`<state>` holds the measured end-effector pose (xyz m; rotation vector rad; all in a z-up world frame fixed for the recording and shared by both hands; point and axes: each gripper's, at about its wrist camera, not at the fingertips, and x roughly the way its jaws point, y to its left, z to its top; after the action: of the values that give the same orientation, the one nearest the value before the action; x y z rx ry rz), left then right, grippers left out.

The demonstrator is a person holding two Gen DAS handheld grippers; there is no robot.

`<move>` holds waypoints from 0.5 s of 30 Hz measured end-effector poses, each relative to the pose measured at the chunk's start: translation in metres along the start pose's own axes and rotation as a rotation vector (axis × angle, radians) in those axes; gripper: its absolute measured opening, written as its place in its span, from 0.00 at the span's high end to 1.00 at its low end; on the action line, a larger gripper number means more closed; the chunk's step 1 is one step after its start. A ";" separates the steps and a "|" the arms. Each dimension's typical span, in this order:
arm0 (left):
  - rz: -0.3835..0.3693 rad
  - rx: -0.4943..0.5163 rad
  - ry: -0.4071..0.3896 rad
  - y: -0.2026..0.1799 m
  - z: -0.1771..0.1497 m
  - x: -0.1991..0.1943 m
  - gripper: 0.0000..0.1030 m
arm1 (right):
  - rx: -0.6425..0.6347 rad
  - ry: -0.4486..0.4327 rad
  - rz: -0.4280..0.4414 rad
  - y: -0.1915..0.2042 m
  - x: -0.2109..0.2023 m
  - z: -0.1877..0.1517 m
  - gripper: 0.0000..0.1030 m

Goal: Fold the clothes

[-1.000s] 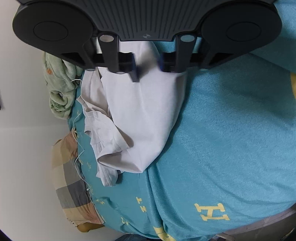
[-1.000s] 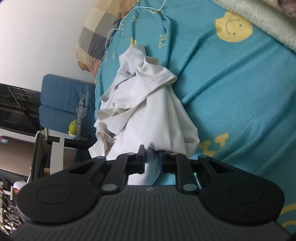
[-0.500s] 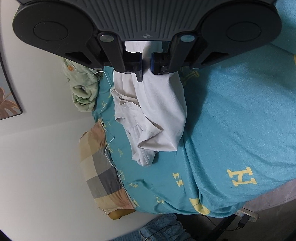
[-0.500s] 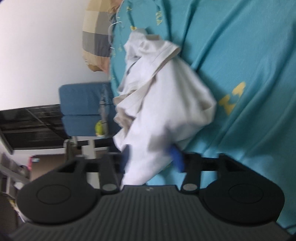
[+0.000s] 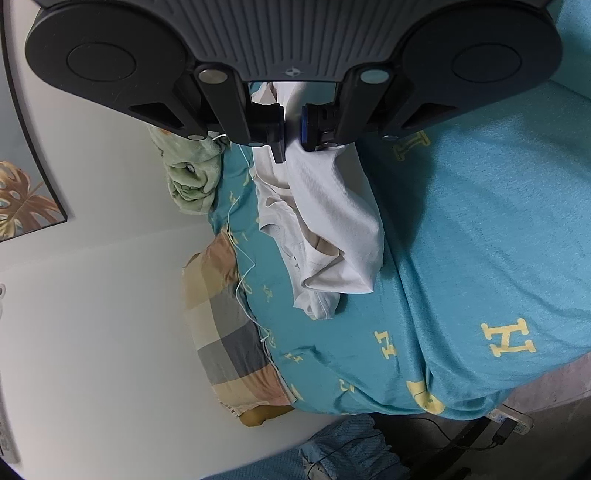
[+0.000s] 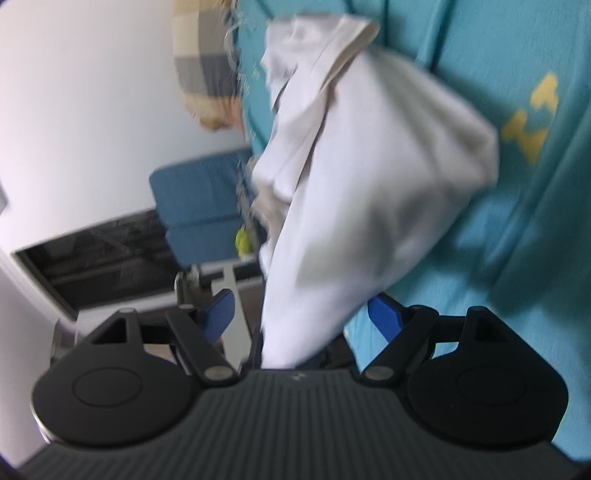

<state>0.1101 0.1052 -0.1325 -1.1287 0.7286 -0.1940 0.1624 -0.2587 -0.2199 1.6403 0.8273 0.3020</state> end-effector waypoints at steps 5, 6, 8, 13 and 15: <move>-0.011 -0.014 -0.005 0.003 0.004 0.000 0.92 | 0.034 -0.108 -0.063 -0.009 -0.016 0.009 0.20; -0.013 -0.021 -0.006 0.004 0.004 -0.001 0.92 | 0.042 -0.140 -0.072 -0.011 -0.022 0.010 0.20; -0.018 -0.033 -0.010 0.005 0.006 -0.002 0.92 | 0.046 -0.206 -0.074 -0.013 -0.033 0.013 0.21; -0.013 -0.034 -0.008 0.005 0.005 -0.003 0.92 | 0.001 -0.277 -0.061 -0.008 -0.049 0.014 0.22; -0.006 -0.036 -0.009 0.006 0.005 -0.004 0.92 | -0.043 -0.270 -0.084 -0.004 -0.047 0.010 0.25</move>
<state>0.1091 0.1133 -0.1349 -1.1651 0.7229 -0.1813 0.1335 -0.2973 -0.2146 1.5602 0.6769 0.0369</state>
